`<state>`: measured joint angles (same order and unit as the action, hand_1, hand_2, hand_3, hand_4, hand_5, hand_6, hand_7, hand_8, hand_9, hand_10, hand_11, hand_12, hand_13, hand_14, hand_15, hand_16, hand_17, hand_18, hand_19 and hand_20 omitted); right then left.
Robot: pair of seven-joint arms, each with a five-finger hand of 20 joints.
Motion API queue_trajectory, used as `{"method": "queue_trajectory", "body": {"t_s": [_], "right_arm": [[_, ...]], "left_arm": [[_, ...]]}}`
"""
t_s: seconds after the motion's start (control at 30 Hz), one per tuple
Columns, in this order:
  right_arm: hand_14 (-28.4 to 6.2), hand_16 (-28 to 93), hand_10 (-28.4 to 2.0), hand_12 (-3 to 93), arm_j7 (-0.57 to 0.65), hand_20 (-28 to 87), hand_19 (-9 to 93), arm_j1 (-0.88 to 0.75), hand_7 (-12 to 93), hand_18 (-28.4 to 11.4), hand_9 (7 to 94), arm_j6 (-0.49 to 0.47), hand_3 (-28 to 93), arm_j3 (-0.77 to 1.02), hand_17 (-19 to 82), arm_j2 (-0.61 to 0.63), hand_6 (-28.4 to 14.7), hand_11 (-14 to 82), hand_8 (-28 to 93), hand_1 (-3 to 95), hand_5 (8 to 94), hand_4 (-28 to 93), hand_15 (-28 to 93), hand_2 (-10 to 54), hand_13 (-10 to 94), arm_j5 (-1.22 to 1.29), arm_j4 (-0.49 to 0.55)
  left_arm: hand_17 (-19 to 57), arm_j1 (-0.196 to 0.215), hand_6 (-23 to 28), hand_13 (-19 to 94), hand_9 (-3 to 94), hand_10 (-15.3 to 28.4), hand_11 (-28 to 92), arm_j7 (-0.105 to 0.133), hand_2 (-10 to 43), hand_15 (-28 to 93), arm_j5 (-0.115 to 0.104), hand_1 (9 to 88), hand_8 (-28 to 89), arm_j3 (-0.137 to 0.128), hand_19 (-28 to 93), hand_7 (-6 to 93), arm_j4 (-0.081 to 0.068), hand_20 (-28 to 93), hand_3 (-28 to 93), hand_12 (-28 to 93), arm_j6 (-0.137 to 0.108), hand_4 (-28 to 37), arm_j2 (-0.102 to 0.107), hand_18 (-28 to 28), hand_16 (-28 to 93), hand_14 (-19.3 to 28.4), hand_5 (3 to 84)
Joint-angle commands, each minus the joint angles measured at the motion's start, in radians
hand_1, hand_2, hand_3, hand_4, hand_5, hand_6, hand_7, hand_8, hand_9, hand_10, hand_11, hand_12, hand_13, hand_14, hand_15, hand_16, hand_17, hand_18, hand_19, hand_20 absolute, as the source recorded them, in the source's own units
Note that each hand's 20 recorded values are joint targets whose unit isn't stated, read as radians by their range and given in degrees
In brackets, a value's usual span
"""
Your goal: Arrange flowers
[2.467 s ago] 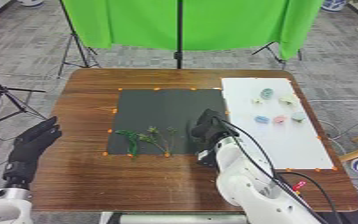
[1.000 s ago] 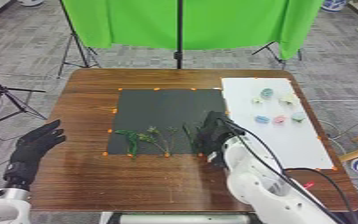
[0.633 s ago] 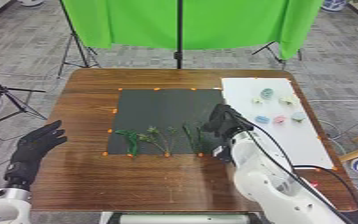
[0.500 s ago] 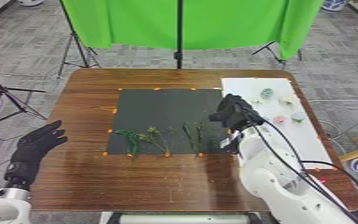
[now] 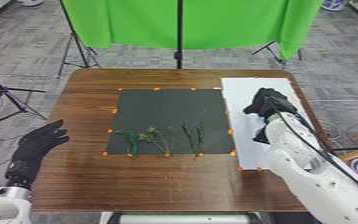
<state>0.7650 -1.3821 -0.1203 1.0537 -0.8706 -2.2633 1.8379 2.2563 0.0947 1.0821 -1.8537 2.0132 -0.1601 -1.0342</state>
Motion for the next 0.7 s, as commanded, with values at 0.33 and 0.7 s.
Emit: {"method": "queue_trajectory", "body": {"t_s": [0.33,0.7], "right_arm": [[-4.2,34,-16.4,26.7,0.050,54,93,-0.033,11,-15.0,77.9,-0.043,64,-0.016,61,0.023,-0.6,25.2,-7,36.1,62.6,-8,57,-9.5,88,-0.112,-0.035],[-1.2,33,-11.2,39.4,0.008,49,93,-0.090,15,-9.9,88.3,0.131,56,-0.044,68,0.000,-0.7,18.3,6,55.5,71.4,-11,55,-9.5,94,-0.096,-0.078]], "left_arm": [[10.0,0.015,7.3,37,41.9,14.5,22,-0.014,4.7,27,0.005,34.3,-5,-0.010,16,8.9,0.001,21,63,13,0.024,-18.3,-0.018,13.8,-1,18.9,43.2],[10.0,0.017,7.3,37,41.9,14.5,22,-0.019,4.7,27,0.005,34.3,-5,-0.014,17,8.8,0.004,21,63,13,0.025,-18.3,-0.021,13.8,-1,19.0,43.2]]}}
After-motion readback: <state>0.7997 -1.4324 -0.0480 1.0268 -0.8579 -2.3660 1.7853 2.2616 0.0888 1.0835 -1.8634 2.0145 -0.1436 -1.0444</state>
